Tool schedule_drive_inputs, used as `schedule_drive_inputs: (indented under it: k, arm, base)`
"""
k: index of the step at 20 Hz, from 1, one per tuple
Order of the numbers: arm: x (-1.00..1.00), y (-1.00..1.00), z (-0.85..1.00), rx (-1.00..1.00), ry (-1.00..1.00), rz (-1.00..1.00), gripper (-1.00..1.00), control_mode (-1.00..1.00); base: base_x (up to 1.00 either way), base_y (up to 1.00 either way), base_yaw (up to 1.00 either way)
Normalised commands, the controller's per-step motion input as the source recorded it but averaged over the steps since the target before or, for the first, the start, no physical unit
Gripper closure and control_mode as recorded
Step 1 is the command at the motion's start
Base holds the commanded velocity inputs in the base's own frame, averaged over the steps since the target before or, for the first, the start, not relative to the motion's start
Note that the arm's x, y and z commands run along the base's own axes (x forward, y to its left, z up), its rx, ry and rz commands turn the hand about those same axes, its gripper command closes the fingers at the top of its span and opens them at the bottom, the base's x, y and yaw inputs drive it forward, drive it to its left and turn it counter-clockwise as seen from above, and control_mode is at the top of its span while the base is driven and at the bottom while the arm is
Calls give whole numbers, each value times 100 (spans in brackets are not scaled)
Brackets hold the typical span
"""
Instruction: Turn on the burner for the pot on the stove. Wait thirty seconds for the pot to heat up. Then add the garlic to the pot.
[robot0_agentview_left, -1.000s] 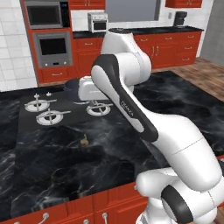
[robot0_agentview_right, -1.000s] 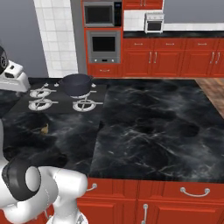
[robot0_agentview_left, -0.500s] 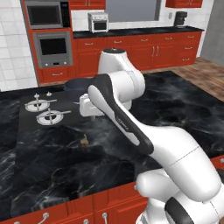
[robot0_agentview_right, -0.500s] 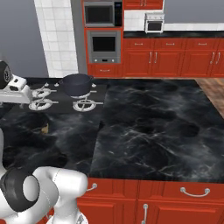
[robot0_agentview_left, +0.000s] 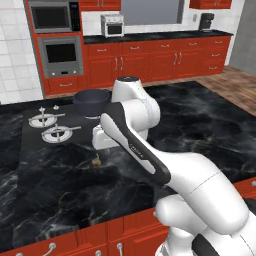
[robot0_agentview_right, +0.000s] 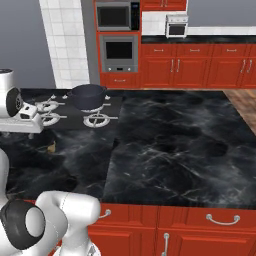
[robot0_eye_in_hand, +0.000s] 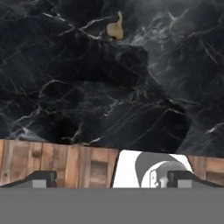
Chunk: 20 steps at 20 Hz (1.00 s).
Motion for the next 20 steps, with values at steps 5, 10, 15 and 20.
schedule_drive_inputs:
  k: [5,10,15,20]
  arm:
    - [15,0,-55,0,4,4,-100,-100]
    - [25,0,-50,0,0,4,-100,-100]
    - [30,5,-34,0,0,2,-100,-100]
    - [34,16,-15,0,0,0,-100,-100]
  base:
    - [0,0,0]
    - [0,0,0]
    - [0,0,0]
    - [0,0,0]
